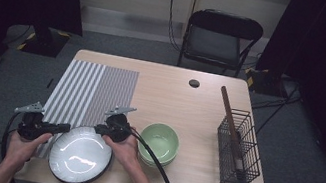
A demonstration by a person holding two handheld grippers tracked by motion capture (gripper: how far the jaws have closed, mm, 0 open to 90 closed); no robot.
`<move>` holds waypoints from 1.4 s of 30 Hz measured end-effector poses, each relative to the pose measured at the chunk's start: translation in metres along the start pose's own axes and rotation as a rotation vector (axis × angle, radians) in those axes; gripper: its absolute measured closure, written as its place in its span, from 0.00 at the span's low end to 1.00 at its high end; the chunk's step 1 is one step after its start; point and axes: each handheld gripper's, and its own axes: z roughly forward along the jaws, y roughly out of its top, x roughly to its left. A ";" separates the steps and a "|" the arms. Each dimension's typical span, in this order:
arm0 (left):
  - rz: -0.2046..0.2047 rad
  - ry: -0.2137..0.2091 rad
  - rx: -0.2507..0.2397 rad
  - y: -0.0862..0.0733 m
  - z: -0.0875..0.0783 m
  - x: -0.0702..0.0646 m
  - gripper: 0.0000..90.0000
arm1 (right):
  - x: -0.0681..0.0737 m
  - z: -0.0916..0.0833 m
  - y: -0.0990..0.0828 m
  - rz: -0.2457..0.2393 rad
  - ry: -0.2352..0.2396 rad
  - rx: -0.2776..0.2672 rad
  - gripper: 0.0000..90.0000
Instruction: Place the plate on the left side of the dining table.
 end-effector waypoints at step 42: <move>0.008 -0.001 -0.036 -0.001 -0.001 0.000 0.97 | 0.000 0.004 -0.001 -0.011 0.008 -0.018 0.91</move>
